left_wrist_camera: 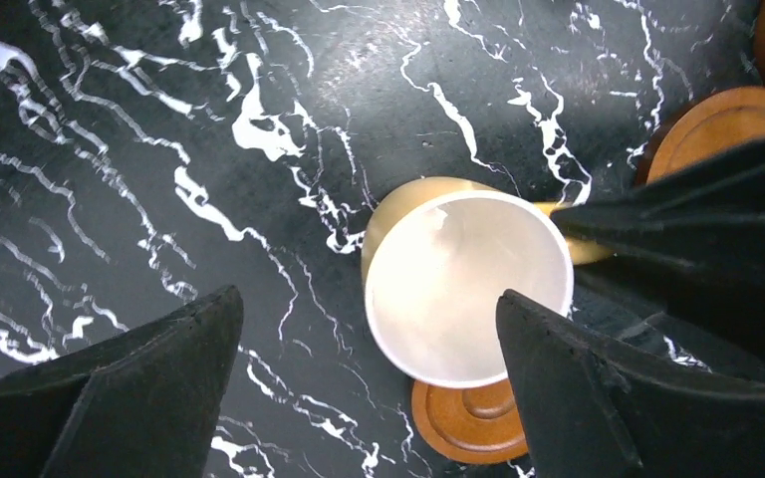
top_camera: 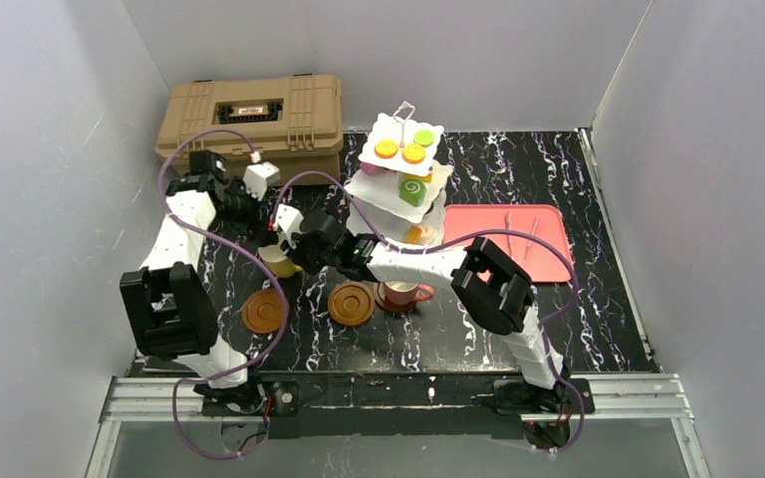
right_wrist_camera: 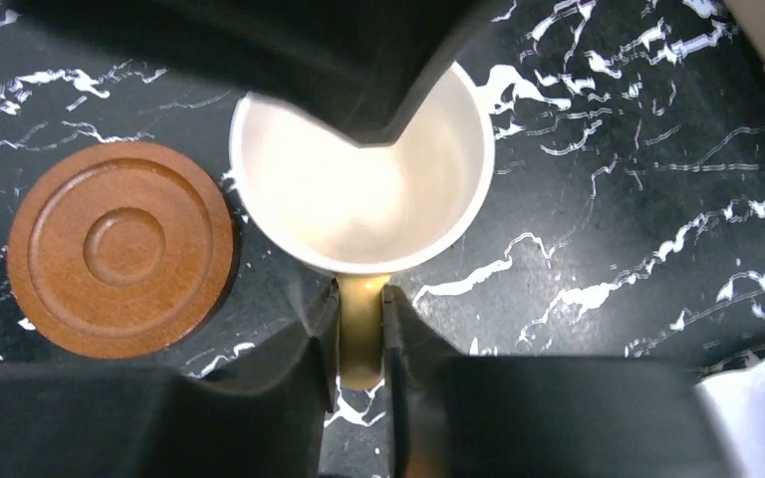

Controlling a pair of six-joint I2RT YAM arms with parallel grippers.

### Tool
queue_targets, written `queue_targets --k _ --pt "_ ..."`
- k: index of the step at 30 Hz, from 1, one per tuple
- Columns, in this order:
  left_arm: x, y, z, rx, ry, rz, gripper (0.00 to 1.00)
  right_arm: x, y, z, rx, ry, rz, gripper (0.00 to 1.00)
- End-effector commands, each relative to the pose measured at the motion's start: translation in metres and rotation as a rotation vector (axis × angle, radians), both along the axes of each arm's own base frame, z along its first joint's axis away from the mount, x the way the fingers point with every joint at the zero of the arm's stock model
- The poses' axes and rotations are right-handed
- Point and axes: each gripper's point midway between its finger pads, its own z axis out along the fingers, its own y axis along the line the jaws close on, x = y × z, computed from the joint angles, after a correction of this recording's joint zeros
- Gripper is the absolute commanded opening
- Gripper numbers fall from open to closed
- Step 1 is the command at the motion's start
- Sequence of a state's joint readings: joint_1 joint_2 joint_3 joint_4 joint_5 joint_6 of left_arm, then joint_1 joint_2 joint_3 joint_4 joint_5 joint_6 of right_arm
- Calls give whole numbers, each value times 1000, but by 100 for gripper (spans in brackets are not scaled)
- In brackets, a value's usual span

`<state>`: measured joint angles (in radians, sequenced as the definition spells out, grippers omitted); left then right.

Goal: Serve the afternoon tea
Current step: Pick up the cup at the center of the board, then place the cup on the coaster.

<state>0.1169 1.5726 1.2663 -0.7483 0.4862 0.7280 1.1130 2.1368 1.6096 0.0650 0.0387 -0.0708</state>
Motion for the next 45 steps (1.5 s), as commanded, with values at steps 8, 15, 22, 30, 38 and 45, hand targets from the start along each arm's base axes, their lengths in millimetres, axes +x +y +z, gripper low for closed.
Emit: queue_targets --k 8,15,22,30,38,45 --pt "1 43 79 -199 -41 358 98 1 -26 43 32 -76 -159 1" --pt "-1 44 77 -212 -44 434 98 -16 -63 77 91 -103 -257 1" --pt "-6 44 74 -206 -60 445 98 -44 -95 86 94 -70 -278 1" --pt "-7 43 75 -211 -63 440 98 -70 -125 82 79 -46 -312 1" --pt "-10 42 73 -211 -47 443 99 -88 -135 66 55 -22 -313 1" --pt "-11 40 75 -221 -40 447 99 -96 -141 48 38 7 -309 1"
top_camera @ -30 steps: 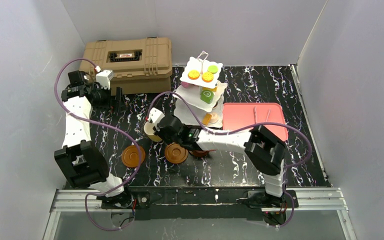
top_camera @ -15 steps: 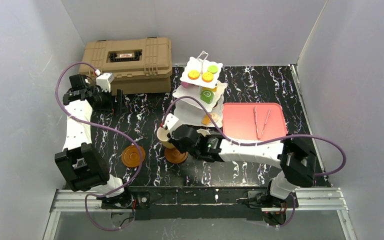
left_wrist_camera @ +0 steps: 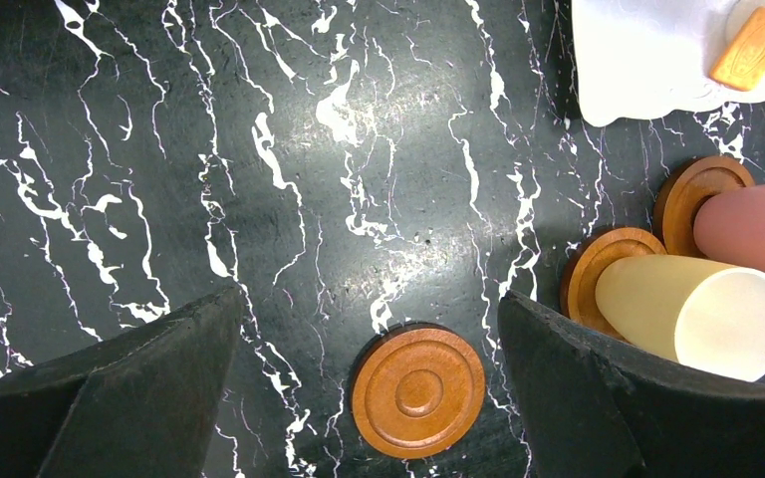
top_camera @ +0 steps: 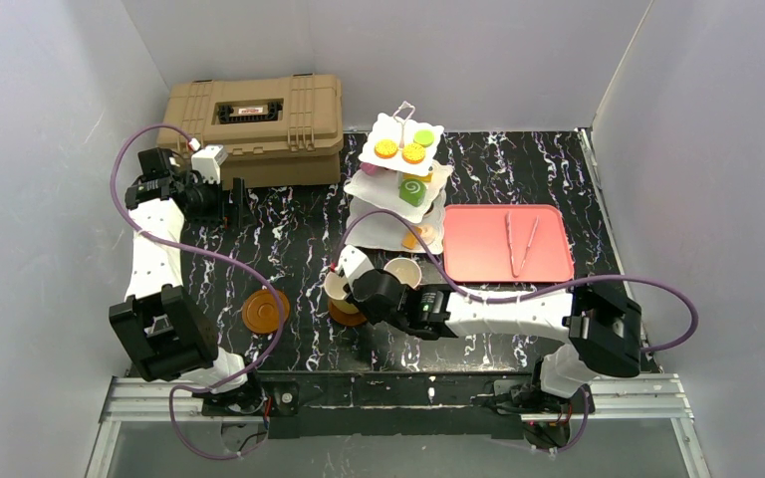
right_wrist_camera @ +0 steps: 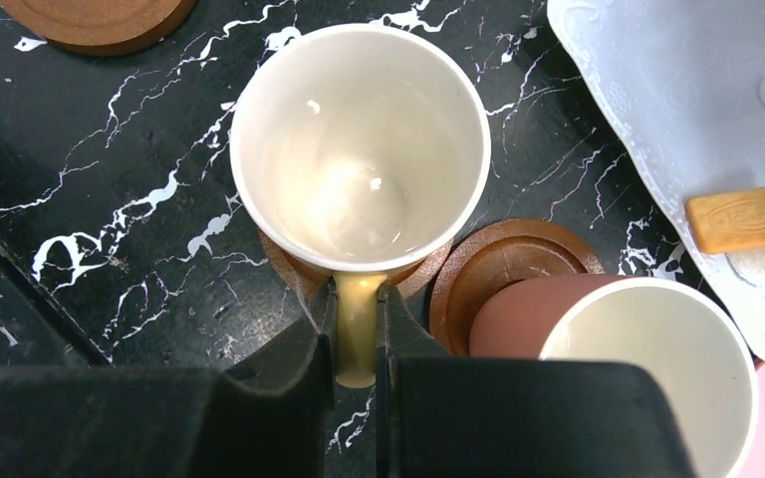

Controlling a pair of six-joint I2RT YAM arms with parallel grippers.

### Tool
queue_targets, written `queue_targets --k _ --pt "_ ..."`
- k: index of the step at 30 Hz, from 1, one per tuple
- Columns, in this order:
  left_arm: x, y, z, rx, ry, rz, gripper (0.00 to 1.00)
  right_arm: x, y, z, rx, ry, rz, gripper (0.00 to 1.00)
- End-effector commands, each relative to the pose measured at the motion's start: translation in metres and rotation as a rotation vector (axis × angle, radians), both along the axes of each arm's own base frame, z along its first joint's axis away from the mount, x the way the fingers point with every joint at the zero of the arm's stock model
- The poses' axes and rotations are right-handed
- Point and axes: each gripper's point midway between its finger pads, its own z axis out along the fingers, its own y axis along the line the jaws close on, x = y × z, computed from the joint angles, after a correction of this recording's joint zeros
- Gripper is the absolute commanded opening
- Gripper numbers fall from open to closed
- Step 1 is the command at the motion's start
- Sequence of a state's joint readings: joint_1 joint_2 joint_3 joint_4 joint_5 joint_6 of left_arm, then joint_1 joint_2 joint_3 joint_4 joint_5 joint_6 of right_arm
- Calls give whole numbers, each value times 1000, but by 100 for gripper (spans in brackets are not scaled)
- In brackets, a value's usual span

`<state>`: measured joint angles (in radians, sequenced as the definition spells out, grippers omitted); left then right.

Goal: Serve the afternoon tea
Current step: Place the cup on the coaster.

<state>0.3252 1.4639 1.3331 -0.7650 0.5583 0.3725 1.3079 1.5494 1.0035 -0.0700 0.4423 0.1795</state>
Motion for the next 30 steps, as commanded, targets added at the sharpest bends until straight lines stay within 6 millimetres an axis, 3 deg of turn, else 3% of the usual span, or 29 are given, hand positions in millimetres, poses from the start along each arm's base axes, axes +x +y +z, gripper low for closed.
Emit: queue_targets --k 1,13,25,30 --pt "-9 -7 14 -15 -21 -2 99 3 10 30 142 -27 -33 1" --pt "-9 -7 12 -16 -18 -3 99 0 33 -2 141 9 -9 1" --pt "-9 -6 10 -7 -21 -7 99 17 49 -15 120 -50 -49 1" --pt "-11 -7 9 -14 -20 -5 99 21 40 -5 101 -76 -70 1"
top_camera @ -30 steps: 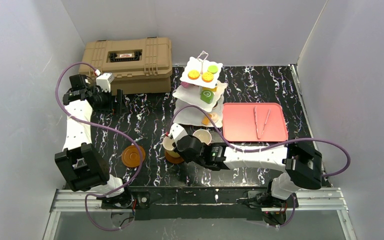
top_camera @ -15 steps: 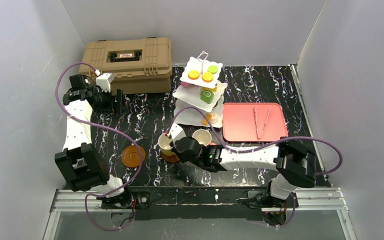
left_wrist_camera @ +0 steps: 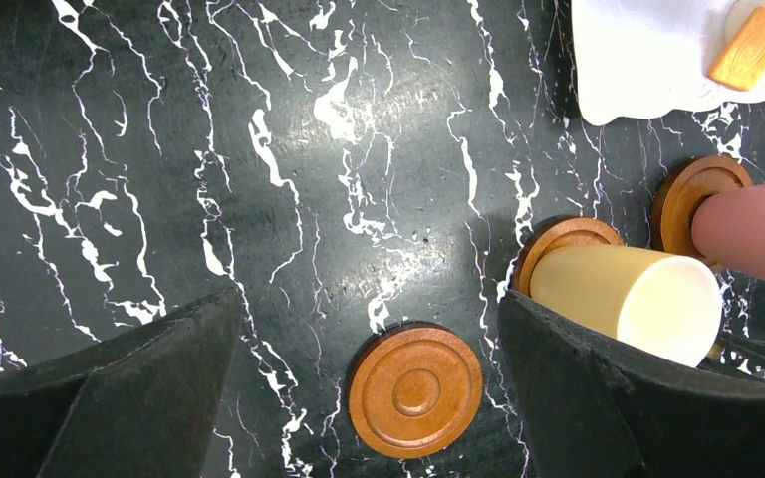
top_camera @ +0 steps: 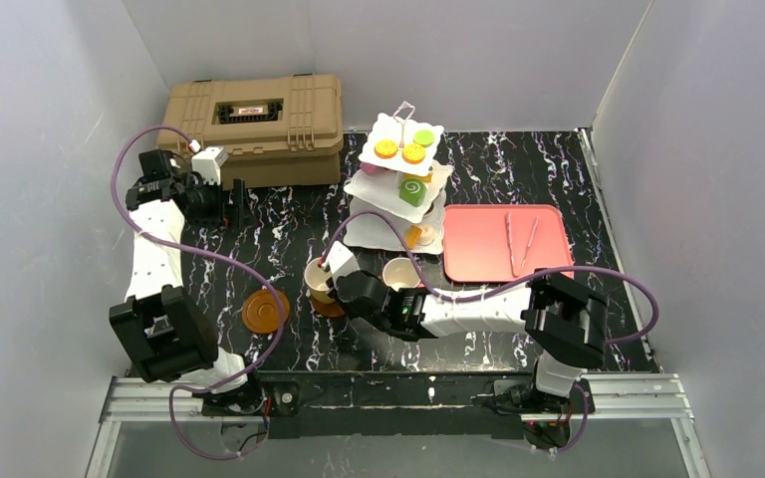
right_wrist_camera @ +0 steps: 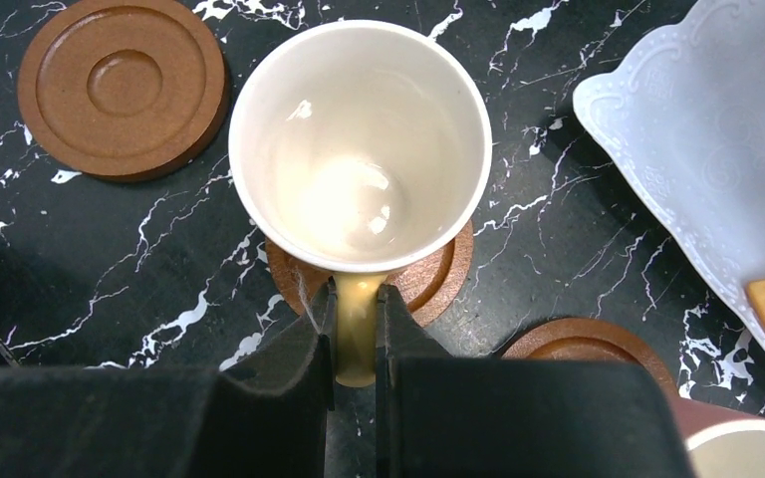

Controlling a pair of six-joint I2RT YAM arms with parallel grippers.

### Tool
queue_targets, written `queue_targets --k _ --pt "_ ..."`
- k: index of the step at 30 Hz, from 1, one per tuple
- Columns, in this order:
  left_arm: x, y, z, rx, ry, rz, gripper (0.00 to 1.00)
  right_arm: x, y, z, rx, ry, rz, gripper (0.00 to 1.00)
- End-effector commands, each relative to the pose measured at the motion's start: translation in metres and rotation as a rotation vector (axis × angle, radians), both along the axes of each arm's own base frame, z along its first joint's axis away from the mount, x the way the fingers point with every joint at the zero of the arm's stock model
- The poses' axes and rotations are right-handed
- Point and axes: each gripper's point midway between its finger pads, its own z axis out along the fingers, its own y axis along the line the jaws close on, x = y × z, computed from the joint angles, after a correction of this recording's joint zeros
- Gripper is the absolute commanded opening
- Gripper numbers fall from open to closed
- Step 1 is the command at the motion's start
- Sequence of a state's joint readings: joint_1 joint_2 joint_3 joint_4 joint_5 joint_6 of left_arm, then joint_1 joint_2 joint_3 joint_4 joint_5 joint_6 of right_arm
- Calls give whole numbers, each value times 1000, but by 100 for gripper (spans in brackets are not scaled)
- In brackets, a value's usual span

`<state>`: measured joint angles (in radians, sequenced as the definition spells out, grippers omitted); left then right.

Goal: Serve the afternoon tea
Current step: Place the cup on the coaster, then reset both arms

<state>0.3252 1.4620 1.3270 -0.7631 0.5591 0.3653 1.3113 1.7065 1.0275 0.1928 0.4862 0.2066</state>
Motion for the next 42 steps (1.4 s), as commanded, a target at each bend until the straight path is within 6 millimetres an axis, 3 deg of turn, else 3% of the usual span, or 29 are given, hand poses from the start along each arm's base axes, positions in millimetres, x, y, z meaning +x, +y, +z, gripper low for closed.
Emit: queue_targets --k 1,12,17,18,19,22,23,27,33,36,39,42 --pt "-10 -7 10 -9 -25 -7 99 4 -11 8 -29 -39 -33 1" --pt "-12 -8 10 -8 -29 -14 99 -2 -18 13 -27 -42 4 1" --pt "-13 -8 9 -9 -27 -16 99 -7 -13 2 -43 -13 36 1" --pt "-14 -9 9 -9 -27 -15 99 -8 -11 3 -38 -9 40 5" --pt "-14 -9 9 -10 -27 -15 99 -7 -11 4 -36 -8 36 22" --pt "-15 -9 8 -13 -25 -16 99 -4 -14 11 -31 -20 11 92" --pt "-15 -9 8 -12 -24 -15 99 -3 -15 14 -29 -26 5 98" --pt "-18 -10 5 -14 -15 -14 99 1 -17 34 -9 -50 -12 99" --pt "-18 -8 8 -4 -18 1 99 4 -25 89 60 -92 -28 98" --pt "-16 -10 12 -25 -29 6 99 13 -48 116 66 -133 -83 98" --pt "-15 -16 10 -72 -39 21 99 42 -88 126 68 -122 -186 98" --pt "-11 -23 1 -120 -70 29 99 82 -145 111 108 -62 -344 98"
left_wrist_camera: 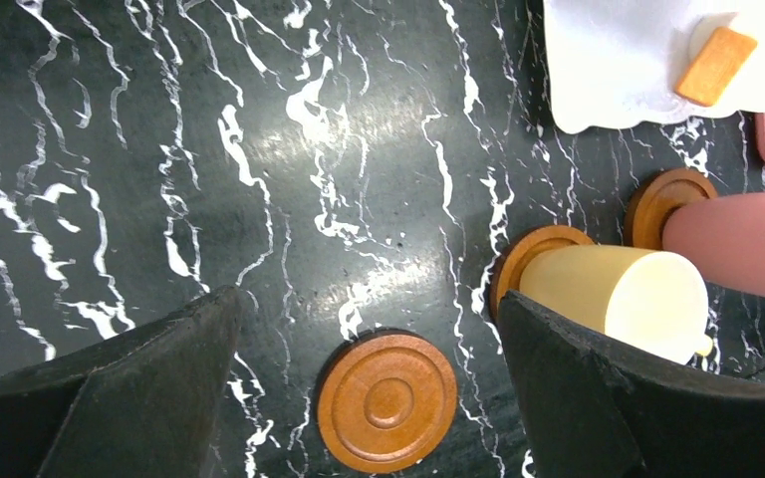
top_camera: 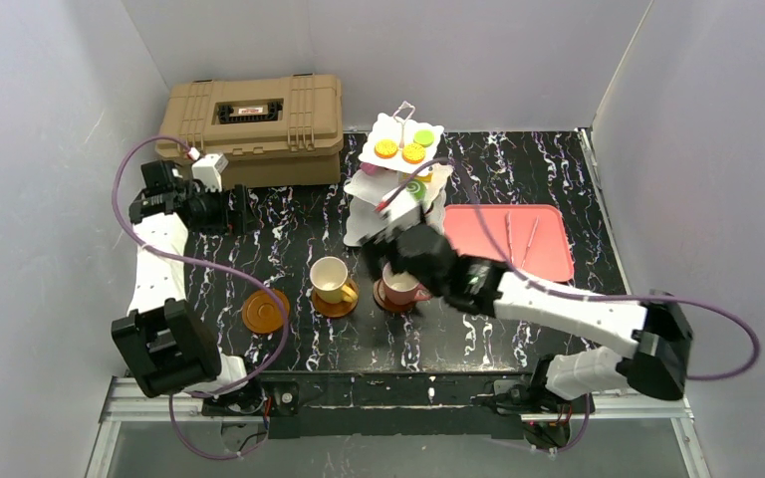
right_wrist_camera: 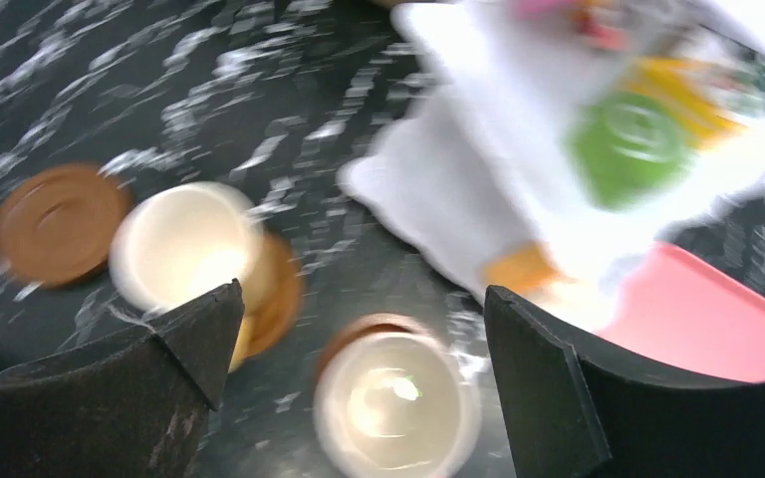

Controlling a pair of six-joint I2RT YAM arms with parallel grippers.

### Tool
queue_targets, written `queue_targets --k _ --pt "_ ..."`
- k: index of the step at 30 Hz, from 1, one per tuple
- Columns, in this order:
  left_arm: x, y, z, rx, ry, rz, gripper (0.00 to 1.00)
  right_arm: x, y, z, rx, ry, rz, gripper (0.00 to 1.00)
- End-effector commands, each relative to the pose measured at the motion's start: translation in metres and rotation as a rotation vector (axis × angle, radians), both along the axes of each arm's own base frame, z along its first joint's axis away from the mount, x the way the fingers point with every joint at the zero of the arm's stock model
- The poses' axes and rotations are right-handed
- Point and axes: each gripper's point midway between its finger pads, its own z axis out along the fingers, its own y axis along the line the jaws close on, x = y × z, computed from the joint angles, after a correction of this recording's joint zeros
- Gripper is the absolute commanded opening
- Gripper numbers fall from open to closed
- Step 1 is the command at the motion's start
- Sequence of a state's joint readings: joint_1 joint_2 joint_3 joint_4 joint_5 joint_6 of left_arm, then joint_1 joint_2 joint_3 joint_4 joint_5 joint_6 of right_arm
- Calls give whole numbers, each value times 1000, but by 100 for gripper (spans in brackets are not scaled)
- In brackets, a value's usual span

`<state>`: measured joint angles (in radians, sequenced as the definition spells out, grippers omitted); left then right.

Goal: Serve the afternoon tea
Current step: Reset both arms

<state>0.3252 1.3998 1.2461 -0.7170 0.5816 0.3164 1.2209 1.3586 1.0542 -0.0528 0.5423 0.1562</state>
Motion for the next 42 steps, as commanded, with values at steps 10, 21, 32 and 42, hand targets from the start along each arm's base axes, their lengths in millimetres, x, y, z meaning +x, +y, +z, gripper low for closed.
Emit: queue_targets --k 10,21,32,42 --pt "11 -24 -60 -78 -186 58 99 124 -286 -77 69 13 -1021 98" --pt "34 -27 -92 -114 -456 149 99 148 -408 -139 -134 -78 -1288 98" --pt "20 -44 -116 -1 -633 113 99 162 -392 -157 -59 -160 -1091 98" --pt "37 -43 -120 25 -578 140 99 155 -382 -162 -37 -186 -1009 98"
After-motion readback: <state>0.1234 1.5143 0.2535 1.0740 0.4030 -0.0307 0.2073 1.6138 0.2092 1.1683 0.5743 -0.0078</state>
